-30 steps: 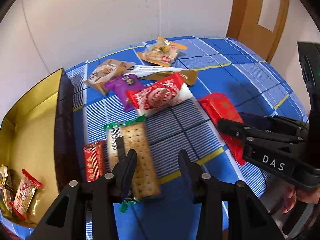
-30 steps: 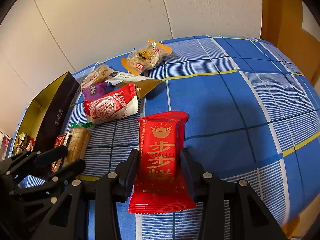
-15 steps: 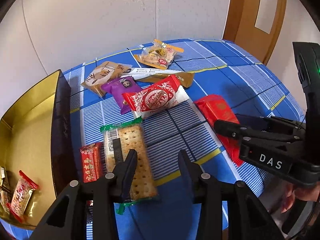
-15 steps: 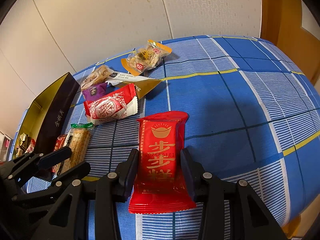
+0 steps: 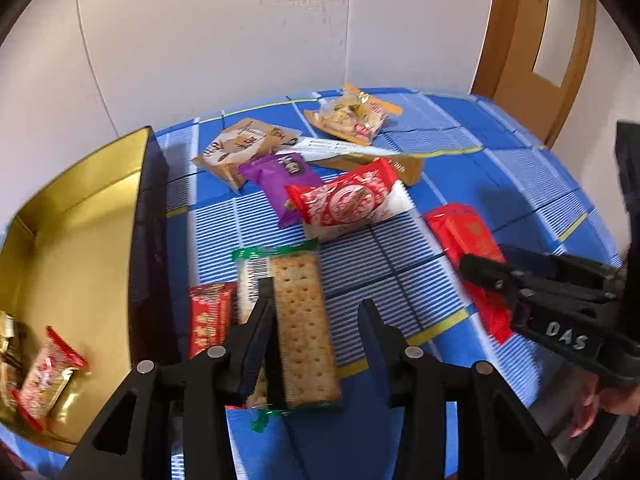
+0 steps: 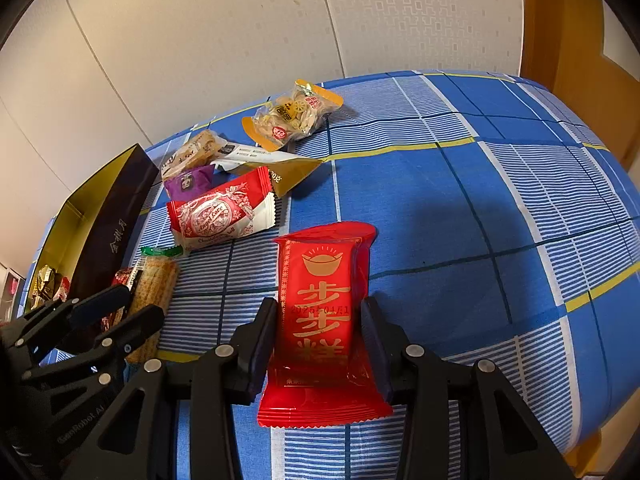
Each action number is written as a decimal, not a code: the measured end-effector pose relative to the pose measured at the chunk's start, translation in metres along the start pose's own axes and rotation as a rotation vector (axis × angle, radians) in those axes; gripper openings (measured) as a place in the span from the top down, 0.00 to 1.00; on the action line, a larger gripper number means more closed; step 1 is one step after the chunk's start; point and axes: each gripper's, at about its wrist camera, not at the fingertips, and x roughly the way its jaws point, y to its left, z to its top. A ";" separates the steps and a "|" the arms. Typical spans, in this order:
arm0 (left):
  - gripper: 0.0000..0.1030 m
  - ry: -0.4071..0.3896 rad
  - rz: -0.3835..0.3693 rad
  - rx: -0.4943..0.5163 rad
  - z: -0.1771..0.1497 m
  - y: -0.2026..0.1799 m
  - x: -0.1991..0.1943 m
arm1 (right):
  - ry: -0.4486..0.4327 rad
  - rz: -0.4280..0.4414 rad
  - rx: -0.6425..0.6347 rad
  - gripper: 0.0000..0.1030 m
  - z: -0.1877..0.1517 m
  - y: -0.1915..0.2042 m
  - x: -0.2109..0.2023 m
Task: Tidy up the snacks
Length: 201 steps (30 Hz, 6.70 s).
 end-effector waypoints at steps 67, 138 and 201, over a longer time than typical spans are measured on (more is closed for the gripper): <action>0.54 -0.066 0.069 -0.211 0.001 0.168 -0.063 | -0.018 -0.024 -0.019 0.59 -0.001 0.004 -0.001; 0.53 -0.150 0.157 -0.246 -0.057 0.198 -0.080 | -0.114 0.069 -0.095 0.63 -0.019 0.063 -0.013; 0.54 -0.231 0.101 -0.320 -0.059 0.208 -0.092 | -0.130 0.106 -0.230 0.61 -0.002 0.143 -0.007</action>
